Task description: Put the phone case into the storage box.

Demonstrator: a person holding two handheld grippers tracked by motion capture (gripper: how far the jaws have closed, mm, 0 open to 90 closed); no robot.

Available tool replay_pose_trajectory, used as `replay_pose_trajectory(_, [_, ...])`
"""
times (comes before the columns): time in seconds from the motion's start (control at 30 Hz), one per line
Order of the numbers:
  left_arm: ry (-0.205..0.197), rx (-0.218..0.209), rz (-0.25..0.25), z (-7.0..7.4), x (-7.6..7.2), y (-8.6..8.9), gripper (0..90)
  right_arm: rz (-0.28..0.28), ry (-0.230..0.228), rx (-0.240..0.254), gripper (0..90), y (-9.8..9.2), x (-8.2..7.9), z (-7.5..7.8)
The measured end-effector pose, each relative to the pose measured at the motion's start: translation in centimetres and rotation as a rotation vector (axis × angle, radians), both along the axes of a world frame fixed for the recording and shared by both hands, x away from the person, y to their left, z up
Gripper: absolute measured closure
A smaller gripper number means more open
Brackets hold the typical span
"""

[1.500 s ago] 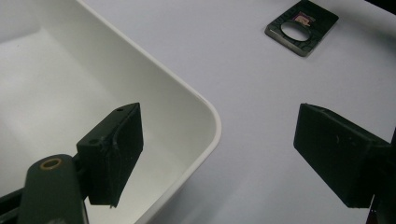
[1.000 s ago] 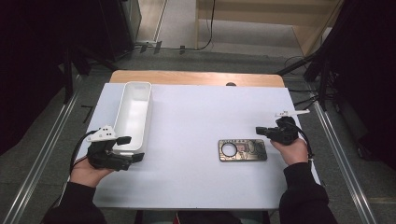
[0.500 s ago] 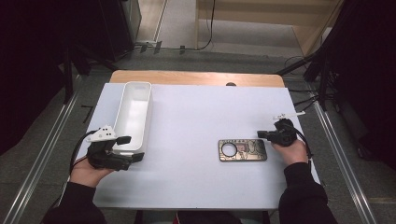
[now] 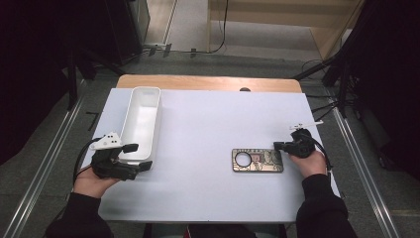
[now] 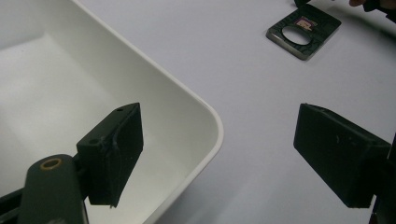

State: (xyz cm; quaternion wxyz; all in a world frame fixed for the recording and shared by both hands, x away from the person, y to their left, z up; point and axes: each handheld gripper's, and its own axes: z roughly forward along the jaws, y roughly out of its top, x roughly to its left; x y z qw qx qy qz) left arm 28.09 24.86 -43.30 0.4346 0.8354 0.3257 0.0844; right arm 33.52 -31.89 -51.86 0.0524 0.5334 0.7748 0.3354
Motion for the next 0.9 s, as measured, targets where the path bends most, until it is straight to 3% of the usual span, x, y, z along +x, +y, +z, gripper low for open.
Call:
replay_pose_trajectory(0.43, [-0.003, -0.003, -0.013, 0.1, 0.4, -0.3, 15.4, -0.003, 0.018, -0.001, 87.9, 0.1, -2.2, 0.1])
replay_pose_trajectory(0.9, [-0.004, -0.003, -0.017, 0.2, 0.5, -0.4, 15.4, 0.001, 0.026, -0.003, 87.9, 1.7, -3.9, 0.1])
